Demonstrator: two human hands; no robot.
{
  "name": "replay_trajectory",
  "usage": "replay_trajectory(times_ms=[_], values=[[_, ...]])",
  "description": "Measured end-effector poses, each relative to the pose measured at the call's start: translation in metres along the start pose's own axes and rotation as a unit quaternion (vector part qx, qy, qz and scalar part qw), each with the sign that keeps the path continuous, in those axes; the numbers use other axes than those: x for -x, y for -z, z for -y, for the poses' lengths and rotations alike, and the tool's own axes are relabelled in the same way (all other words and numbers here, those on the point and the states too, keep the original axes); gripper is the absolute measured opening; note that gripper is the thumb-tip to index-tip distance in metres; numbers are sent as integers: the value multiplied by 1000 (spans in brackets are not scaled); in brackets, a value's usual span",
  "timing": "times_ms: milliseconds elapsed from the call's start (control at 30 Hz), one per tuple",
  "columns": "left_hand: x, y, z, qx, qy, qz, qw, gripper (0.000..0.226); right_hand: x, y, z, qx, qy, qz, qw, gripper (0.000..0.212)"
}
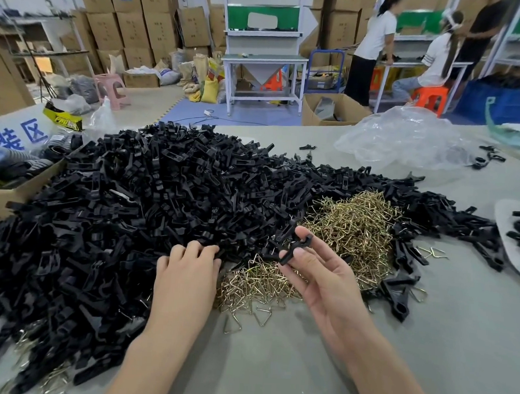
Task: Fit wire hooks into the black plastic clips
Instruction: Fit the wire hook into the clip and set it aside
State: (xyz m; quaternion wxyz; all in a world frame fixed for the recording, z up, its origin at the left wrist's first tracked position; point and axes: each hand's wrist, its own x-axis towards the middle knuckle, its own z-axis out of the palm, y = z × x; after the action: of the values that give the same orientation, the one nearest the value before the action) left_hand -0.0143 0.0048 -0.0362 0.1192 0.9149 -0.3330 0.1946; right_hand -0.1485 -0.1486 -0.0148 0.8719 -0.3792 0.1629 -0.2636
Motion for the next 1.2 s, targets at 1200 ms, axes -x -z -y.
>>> replay_trajectory(times_ms=[1200], values=[[3,19,-38,631,127,60,763,29,9,-2,-17,327,152,59,931,41]])
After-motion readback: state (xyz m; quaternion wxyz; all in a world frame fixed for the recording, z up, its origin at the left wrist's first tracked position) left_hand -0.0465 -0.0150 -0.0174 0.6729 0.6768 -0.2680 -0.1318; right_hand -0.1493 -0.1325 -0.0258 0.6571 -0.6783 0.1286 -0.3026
